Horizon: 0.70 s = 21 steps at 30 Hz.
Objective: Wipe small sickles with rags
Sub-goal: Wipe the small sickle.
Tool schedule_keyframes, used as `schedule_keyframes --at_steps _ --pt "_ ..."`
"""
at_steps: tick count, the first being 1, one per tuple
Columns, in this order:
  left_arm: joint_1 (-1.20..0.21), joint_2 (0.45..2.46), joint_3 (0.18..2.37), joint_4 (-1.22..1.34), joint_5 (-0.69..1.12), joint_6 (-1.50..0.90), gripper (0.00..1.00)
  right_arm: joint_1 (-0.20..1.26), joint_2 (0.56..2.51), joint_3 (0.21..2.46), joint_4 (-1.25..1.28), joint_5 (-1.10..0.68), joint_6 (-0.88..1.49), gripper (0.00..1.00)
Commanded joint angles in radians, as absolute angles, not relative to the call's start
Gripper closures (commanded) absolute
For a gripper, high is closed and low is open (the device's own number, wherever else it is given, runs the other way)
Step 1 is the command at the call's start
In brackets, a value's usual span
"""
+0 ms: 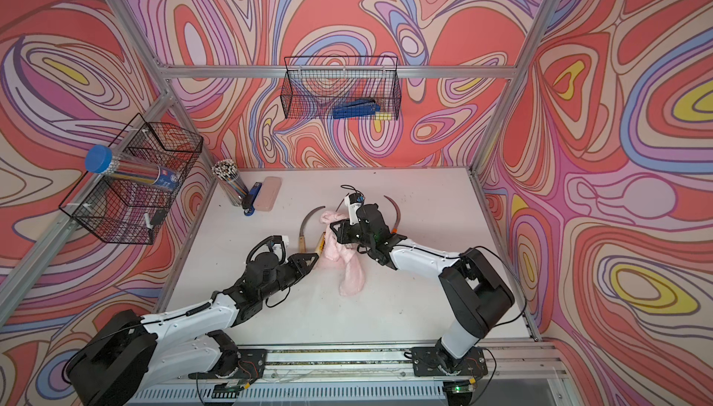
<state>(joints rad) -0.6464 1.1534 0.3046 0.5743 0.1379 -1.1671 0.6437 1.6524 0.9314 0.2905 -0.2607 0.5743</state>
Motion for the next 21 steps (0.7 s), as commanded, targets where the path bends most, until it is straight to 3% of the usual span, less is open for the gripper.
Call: schedule_keyframes --at_steps 1,11,21 --pt "-0.644 1.141 0.299 0.69 0.11 -1.186 1.0 0.674 1.669 0.919 0.331 -0.301 0.587 1.0" --pt "-0.64 1.087 0.34 0.583 -0.037 -1.167 1.0 0.867 1.557 0.83 0.339 -0.173 0.548 1.0" --pt "-0.614 1.024 0.369 0.502 -0.089 -1.159 1.0 0.929 1.577 0.758 0.422 -0.168 0.595 1.0"
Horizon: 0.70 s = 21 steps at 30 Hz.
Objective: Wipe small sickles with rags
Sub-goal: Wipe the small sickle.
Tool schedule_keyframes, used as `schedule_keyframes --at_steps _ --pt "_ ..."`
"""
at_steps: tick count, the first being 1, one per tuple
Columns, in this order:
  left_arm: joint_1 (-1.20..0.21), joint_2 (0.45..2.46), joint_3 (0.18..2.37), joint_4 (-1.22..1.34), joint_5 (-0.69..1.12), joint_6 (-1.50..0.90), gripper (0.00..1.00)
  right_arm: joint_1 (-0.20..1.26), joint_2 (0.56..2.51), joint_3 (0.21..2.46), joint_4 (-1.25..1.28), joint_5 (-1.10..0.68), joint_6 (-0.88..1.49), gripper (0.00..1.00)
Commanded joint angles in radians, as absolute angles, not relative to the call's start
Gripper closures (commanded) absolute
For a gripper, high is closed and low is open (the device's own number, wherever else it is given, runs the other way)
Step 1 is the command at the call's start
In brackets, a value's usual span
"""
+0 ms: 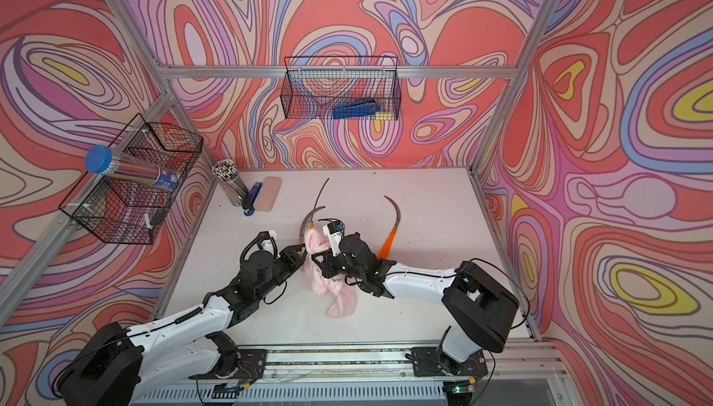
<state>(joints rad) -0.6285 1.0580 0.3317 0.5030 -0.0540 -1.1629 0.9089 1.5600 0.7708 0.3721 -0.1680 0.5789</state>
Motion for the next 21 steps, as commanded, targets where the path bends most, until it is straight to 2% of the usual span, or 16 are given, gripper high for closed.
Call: schedule_keyframes --at_steps 1,7,16,21 --pt "-0.607 1.018 0.37 0.499 -0.087 -1.16 1.0 0.93 1.585 0.757 0.427 -0.166 0.597 1.0" --pt "-0.588 0.981 0.376 0.477 -0.072 -1.146 1.0 0.93 1.665 0.811 0.423 -0.198 0.6 1.0" --pt "-0.588 1.005 0.372 0.504 0.052 -1.144 1.0 0.919 1.661 0.925 0.319 -0.116 0.552 1.0" --pt "-0.588 0.983 0.348 0.484 0.036 -1.133 1.0 0.821 1.671 0.907 0.321 -0.154 0.586 1.0"
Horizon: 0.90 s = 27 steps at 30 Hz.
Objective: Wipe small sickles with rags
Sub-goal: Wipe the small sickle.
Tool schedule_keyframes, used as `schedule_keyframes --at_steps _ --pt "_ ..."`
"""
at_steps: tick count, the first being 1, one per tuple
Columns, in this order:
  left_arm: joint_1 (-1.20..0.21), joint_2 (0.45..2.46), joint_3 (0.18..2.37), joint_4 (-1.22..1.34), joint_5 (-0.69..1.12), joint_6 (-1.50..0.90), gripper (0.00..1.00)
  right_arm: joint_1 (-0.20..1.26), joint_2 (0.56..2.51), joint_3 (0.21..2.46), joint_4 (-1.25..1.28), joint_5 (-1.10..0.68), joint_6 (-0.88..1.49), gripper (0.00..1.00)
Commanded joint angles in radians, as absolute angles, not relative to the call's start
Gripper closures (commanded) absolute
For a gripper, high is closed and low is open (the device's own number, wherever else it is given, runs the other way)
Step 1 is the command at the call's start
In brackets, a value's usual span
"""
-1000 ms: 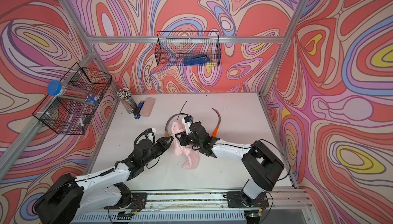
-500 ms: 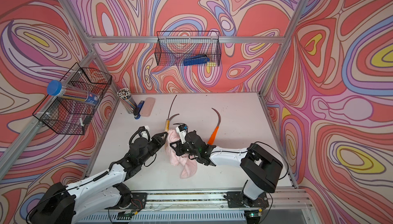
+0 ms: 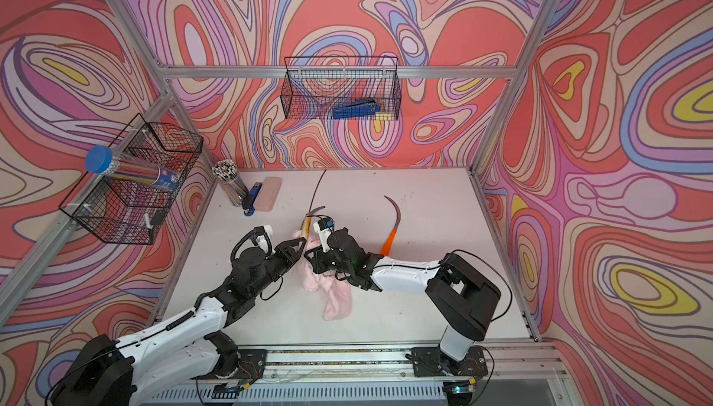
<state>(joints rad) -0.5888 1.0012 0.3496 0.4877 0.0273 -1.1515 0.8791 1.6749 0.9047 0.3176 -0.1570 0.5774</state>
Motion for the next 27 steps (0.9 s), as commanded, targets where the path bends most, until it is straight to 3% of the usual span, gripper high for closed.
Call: schedule_keyframes --at_steps 1,7,18,27 --pt "-0.588 0.975 0.343 0.479 0.031 -1.132 1.0 0.8 1.67 0.893 0.335 -0.164 0.591 1.0" --pt "-0.588 0.968 0.334 0.483 0.058 -1.127 1.0 0.719 1.679 0.888 0.396 -0.218 0.574 1.0" --pt "-0.588 1.012 0.338 0.539 0.099 -1.117 1.0 0.715 1.766 1.055 0.356 -0.256 0.566 1.0" --pt "-0.588 1.028 0.364 0.583 0.125 -1.01 1.0 0.804 1.733 0.931 0.433 -0.261 0.615 1.0"
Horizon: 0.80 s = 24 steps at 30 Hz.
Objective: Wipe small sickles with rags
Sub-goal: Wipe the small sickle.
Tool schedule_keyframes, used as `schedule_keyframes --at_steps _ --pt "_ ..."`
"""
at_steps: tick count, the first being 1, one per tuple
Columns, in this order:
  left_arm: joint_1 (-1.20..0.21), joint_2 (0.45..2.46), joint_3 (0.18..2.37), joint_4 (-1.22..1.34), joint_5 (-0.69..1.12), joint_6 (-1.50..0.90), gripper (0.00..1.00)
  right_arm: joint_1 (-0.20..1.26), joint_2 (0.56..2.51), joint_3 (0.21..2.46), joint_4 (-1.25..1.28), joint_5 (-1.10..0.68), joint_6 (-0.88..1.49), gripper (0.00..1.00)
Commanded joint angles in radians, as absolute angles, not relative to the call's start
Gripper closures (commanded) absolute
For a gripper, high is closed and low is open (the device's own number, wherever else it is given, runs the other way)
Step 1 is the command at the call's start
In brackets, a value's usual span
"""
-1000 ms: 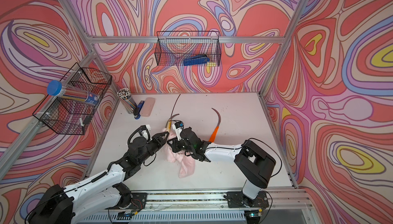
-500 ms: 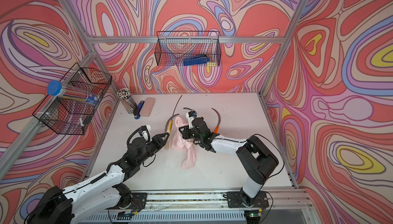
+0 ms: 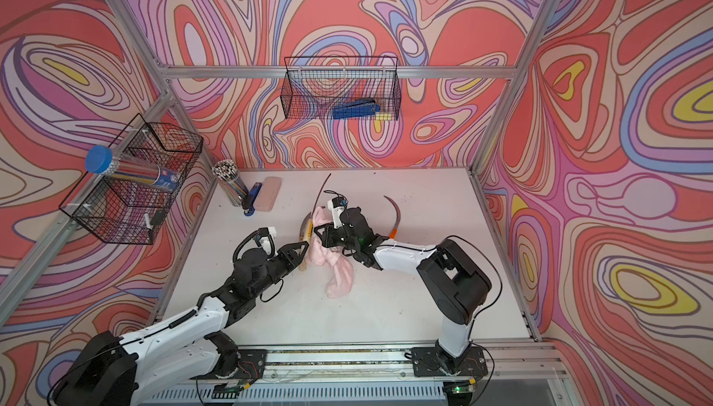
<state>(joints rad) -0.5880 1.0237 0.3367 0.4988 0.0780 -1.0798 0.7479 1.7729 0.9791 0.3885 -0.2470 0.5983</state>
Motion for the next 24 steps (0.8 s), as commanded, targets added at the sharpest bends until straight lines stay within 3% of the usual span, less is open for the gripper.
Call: schedule_keyframes --at_steps 1,6,11,15,21,24 --pt "-0.588 1.033 0.354 0.613 0.139 -1.004 1.0 0.829 1.711 0.903 0.443 -0.239 0.615 1.0" --pt "-0.577 1.076 0.356 0.714 0.213 -1.015 1.0 0.935 1.664 0.837 0.499 -0.174 0.61 1.0" --pt "-0.56 1.11 0.432 0.594 0.271 -0.963 1.0 0.947 1.643 0.826 0.5 -0.14 0.609 1.0" --pt "-0.515 1.063 0.364 0.696 0.342 -1.032 1.0 0.946 1.638 0.825 0.464 -0.058 0.592 1.0" --pt "-0.509 0.915 0.353 0.478 0.277 -0.985 1.0 0.94 1.611 0.833 0.41 0.012 0.56 1.0" --pt "-0.505 0.899 0.323 0.52 0.309 -0.983 1.0 0.912 1.587 0.825 0.405 0.005 0.559 1.0"
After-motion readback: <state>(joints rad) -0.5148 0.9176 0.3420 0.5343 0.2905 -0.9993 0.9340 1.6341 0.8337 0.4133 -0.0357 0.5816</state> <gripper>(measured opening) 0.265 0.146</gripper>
